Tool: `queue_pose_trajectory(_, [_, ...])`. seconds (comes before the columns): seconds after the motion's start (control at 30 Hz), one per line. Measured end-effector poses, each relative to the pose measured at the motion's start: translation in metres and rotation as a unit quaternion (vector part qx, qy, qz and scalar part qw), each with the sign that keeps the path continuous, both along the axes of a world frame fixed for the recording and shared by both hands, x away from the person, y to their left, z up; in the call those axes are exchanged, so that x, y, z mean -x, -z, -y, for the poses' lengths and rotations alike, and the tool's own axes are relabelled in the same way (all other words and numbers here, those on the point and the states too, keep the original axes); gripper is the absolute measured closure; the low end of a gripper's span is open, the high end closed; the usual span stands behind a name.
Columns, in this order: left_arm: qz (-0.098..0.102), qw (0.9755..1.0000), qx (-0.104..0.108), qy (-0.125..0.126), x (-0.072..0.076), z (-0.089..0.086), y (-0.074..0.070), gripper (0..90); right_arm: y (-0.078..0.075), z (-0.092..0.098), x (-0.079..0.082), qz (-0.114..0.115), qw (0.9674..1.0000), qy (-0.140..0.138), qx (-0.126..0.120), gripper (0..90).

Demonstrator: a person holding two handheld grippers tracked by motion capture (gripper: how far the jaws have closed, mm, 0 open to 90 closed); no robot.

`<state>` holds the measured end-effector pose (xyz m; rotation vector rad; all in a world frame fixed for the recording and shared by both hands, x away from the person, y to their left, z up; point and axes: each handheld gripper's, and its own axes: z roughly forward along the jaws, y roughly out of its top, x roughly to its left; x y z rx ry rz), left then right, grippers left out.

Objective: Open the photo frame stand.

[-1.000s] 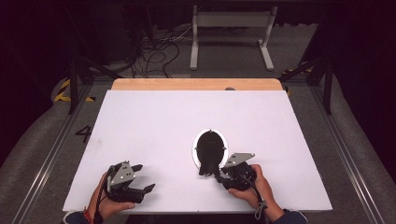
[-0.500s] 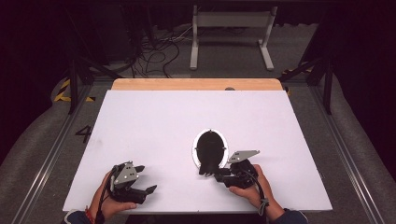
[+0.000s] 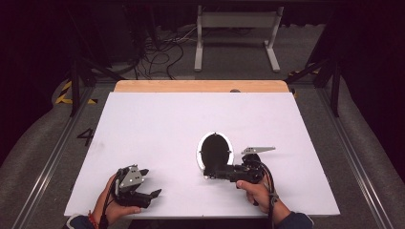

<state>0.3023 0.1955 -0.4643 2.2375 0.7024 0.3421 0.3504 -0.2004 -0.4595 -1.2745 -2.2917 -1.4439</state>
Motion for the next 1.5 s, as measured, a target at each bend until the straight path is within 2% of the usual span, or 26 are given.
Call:
queue_pose_trajectory(0.03, [-0.001,1.0,0.0,0.0,0.0,0.001,0.0,18.5,0.0,0.0,0.0,0.0,1.0,0.0,0.0,47.5])
queue_pose_trajectory(0.07, [-0.001,1.0,-0.001,0.002,0.0,0.001,0.0,18.5,0.002,0.001,-0.003,-0.028,0.9988,0.021,-0.033,48.1])
queue_pose_trajectory(0.1, [-0.001,1.0,-0.003,0.002,0.0,0.002,0.001,18.5,0.002,0.001,-0.003,-0.028,0.9988,0.021,-0.033,48.1])
queue_pose_trajectory(0.17, [-0.002,1.0,-0.004,0.004,0.0,0.002,0.001,18.5,0.004,0.0,-0.005,-0.053,0.9966,0.033,-0.053,48.5])
queue_pose_trajectory(0.3, [-0.004,1.0,-0.006,0.006,-0.001,0.004,0.002,18.4,0.009,0.001,-0.01,-0.073,0.9923,0.05,-0.086,50.5])
queue_pose_trajectory(0.5, [-0.008,0.9999,-0.003,0.012,-0.006,0.009,0.001,18.4,0.013,0.003,-0.018,-0.082,0.9897,0.056,-0.103,54.1])
queue_pose_trajectory(0.67, [-0.018,0.9997,0.009,0.016,-0.024,0.021,0.0,18.7,0.012,0.002,-0.021,-0.088,0.9899,0.054,-0.097,55.0])
queue_pose_trajectory(0.8, [-0.036,0.9981,0.044,0.022,-0.044,0.031,-0.003,18.8,0.011,0.002,-0.023,-0.083,0.9921,0.044,-0.084,58.0])
queue_pose_trajectory(0.93, [-0.05,0.9962,0.063,0.033,-0.066,0.046,-0.006,18.8,0.009,0.002,-0.022,-0.073,0.9938,0.041,-0.073,59.4])
queue_pose_trajectory(1.03, [-0.056,0.9957,0.064,0.037,-0.079,0.06,-0.006,18.5,0.008,0.003,-0.022,-0.06,0.9956,0.025,-0.067,60.2])
queue_pose_trajectory(1.1, [-0.051,0.9966,0.05,0.041,-0.088,0.071,-0.007,18.5,0.008,0.003,-0.022,-0.054,0.9962,0.021,-0.065,60.5])
queue_pose_trajectory(1.17, [-0.056,0.9963,0.05,0.043,-0.092,0.08,-0.006,18.8,0.007,0.002,-0.021,-0.042,0.9973,0.014,-0.058,60.6])
queue_pose_trajectory(1.23, [-0.053,0.9964,0.045,0.049,-0.096,0.085,-0.005,18.7,0.006,0.002,-0.02,-0.029,0.9982,0.007,-0.052,60.6])
queue_pose_trajectory(1.33, [-0.067,0.9947,0.06,0.049,-0.104,0.092,-0.003,18.8,0.004,0.001,-0.019,-0.01,0.999,-0.002,-0.043,60.7])
queue_pose_trajectory(1.5, [-0.077,0.993,0.07,0.056,-0.112,0.101,-0.002,19.7,0.002,-0.001,-0.017,0.017,0.9994,-0.013,-0.028,60.8])
